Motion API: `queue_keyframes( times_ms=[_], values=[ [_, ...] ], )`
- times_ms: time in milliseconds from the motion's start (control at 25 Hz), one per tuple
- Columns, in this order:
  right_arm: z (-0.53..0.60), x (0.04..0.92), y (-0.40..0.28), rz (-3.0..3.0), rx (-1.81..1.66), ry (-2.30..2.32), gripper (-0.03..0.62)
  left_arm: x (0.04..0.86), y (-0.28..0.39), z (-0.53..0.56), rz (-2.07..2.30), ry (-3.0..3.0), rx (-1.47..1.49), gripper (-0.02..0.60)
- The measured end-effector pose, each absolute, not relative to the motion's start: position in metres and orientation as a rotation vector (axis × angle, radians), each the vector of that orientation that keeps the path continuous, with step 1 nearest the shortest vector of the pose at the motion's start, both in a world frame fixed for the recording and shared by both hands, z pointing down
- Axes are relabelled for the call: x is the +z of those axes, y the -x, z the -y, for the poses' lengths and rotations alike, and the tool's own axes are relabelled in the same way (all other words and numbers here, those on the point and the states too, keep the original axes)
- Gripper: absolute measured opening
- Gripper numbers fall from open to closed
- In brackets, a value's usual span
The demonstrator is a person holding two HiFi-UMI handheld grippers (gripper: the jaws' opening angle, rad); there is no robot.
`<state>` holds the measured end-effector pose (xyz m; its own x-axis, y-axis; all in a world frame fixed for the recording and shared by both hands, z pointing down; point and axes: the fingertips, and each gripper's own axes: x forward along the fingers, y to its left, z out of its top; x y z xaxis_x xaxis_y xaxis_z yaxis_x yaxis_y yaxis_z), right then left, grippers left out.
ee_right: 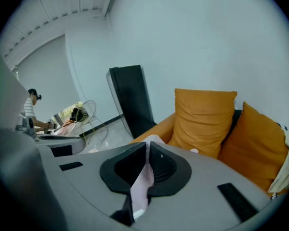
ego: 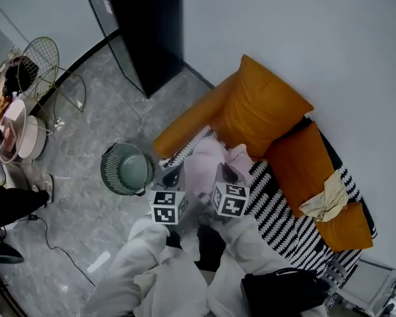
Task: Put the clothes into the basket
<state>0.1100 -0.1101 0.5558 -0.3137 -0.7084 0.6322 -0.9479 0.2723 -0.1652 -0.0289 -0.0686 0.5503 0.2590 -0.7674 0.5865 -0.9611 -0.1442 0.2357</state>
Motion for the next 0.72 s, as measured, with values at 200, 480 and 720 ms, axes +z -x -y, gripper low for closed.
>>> queue_keyframes(
  times_ms=[200, 480, 720],
  values=[
    [0.105, 0.532, -0.049, 2.226, 0.686, -1.345, 0.037, 0.536, 0.079, 0.061, 1.673, -1.918, 0.398, 0.000],
    [0.072, 0.515, 0.065, 2.369, 0.571, -1.012, 0.037, 0.519, 0.180, 0.021, 1.890, -1.739, 0.320, 0.000],
    [0.045, 0.497, 0.173, 2.470, 0.553, -0.731, 0.037, 0.505, 0.280, -0.038, 2.095, -1.511, 0.227, 0.000]
  ],
)
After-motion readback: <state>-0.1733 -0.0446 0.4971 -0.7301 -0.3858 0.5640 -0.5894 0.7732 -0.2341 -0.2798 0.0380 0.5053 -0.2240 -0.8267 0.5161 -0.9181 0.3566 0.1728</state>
